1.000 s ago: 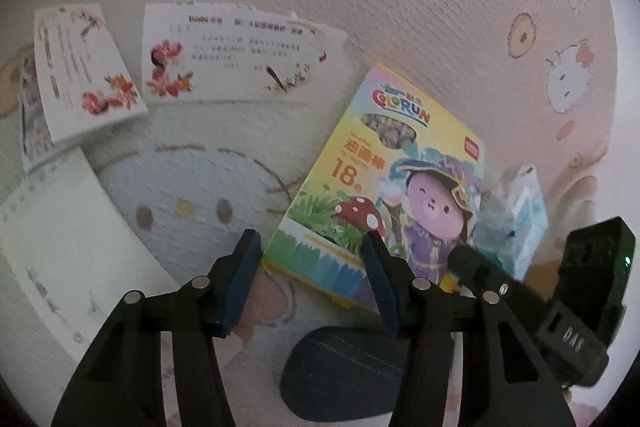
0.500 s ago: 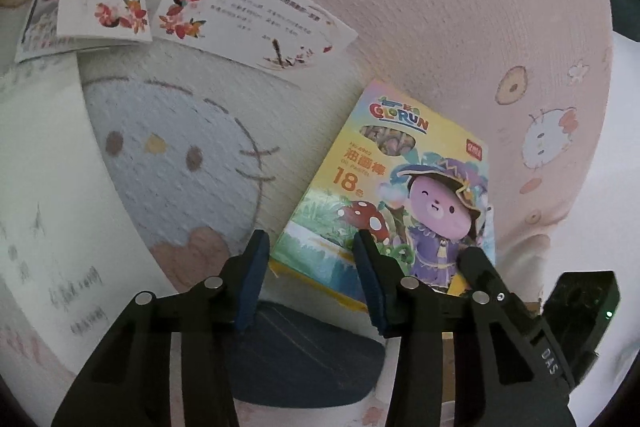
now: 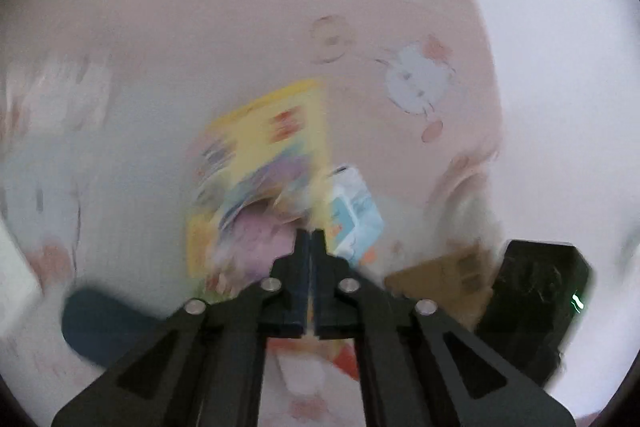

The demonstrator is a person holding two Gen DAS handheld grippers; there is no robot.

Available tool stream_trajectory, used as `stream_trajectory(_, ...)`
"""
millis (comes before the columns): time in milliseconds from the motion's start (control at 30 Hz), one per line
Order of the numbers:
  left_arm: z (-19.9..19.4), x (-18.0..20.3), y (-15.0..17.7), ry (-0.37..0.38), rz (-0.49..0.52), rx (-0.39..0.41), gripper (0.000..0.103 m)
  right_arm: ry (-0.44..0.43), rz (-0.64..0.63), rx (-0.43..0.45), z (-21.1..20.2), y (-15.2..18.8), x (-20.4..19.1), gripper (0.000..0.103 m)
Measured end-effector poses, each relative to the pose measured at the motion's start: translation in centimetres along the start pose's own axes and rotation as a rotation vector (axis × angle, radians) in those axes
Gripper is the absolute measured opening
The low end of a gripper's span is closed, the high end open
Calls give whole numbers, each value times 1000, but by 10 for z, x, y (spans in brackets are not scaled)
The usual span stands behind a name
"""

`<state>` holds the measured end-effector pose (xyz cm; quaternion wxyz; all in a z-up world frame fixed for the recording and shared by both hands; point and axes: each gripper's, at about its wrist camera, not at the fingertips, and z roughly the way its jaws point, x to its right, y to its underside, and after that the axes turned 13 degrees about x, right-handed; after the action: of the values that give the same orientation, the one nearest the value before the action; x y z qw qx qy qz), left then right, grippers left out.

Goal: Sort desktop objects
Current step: 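Close the left gripper on the yellow pastel box edge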

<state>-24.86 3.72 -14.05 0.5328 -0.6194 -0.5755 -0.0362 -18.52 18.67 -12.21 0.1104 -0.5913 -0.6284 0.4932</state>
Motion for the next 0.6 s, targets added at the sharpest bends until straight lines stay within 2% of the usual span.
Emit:
stream_trajectory(33, 10, 25, 1, -22, 120, -8, 7, 15, -42, 14, -5, 4, -3, 14)
stream_trajectory(100, 17, 42, 6, -32, 188, -34, 7, 53, -103, 26, -13, 13, -2, 14)
stream_trajectory(133, 23, 50, 11, -28, 199, -46, 8, 41, -71, 19, -17, 14, 4, 14)
stream_trajectory(200, 25, 46, 14, -42, 196, -49, 13, 34, 15, 0, -23, 14, 19, 14)
stream_trajectory(233, 36, 47, 18, -74, 179, -48, 13, 39, 29, -6, -26, 14, 24, 14)
stream_trajectory(267, 31, 33, 11, -87, 162, -47, 13, 40, 31, -5, -28, 14, 26, 14)
stream_trajectory(367, 48, 31, 10, -89, 67, -19, 13, 17, 35, 51, -45, 14, 27, 15)
stream_trajectory(433, 39, 25, 9, -83, 47, 8, 18, 12, 3, 82, -55, 10, 18, 15)
stream_trajectory(467, 24, 23, 11, -83, 51, 19, 28, 16, -20, 81, -57, 10, 16, 15)
stream_trajectory(500, 17, 20, 13, -89, 56, 29, 43, 30, -67, 79, -57, 9, 10, 15)
stream_trajectory(533, 20, 21, 11, -95, 57, 37, 49, 43, -94, 81, -57, 9, 7, 16)
stream_trajectory(567, 18, 18, 12, -95, 52, 37, 60, 57, -116, 80, -55, 9, 5, 16)
stream_trajectory(600, 8, 5, 10, -97, 43, 34, 65, 66, -123, 77, -54, 10, 5, 16)
